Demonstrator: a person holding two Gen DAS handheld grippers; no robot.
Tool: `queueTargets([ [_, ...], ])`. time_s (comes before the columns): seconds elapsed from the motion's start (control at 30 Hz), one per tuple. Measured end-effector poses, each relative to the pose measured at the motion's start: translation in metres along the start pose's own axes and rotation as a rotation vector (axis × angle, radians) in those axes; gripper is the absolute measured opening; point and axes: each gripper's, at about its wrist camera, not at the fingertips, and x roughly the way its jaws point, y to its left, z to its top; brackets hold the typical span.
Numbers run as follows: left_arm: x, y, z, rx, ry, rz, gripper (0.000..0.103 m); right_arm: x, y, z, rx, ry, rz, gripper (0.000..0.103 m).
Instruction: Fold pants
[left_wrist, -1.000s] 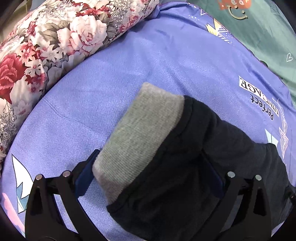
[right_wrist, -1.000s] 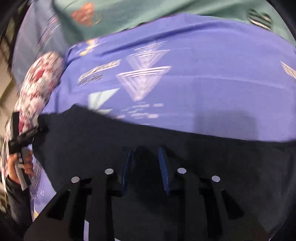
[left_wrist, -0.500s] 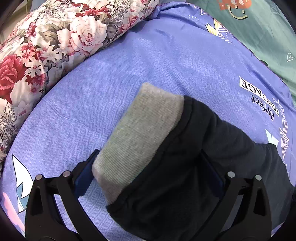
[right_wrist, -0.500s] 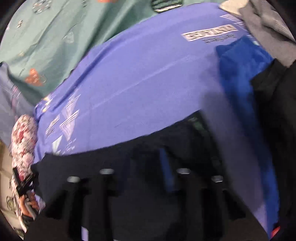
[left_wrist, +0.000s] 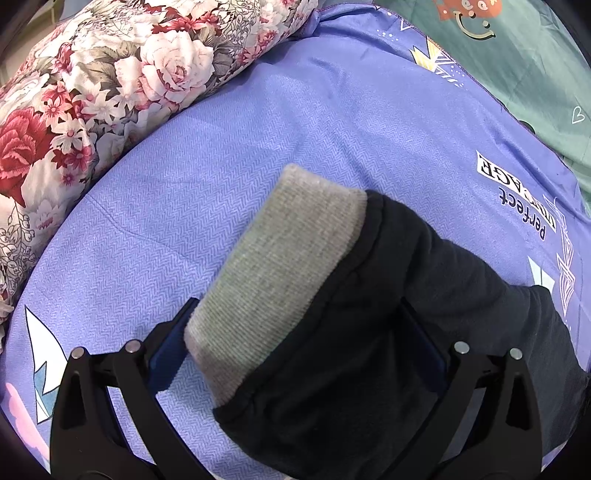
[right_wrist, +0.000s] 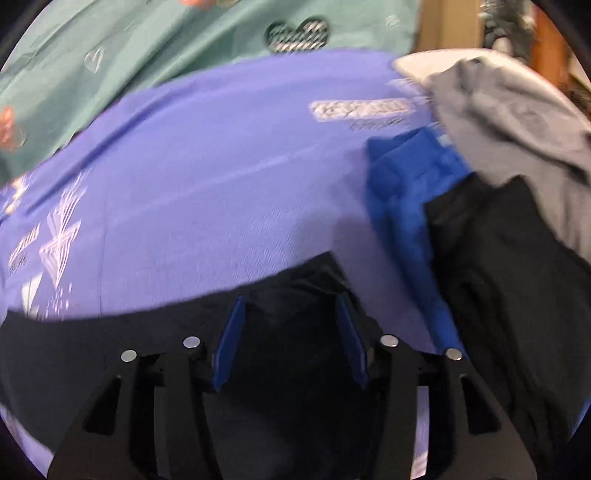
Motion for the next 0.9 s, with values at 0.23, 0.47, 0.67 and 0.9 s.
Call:
queueTargets([
  [0.23, -0.001, -0.001, -0.001, 0.004, -0.005, 0.005, 0.101, -0.020, 0.069, -0.015, -0.085, 0.038, 0.237, 0.063],
  [0.47, 0.000, -0.001, -0.002, 0.001, -0.003, -0.003, 0.101, -0.002, 0.123, -0.031, -0.098, 0.112, 0.337, 0.074],
  [0.67, -0.008, 0.010, -0.001, -0.066, -0.041, -0.007, 0.101, 0.000, 0.129, -0.039, -0.297, -0.029, 0.106, 0.076],
  [0.9, -0.023, 0.016, 0.000, -0.156, -0.013, -0.008, 0.101, -0.003, 0.064, -0.018, -0.068, -0.027, 0.102, 0.077],
])
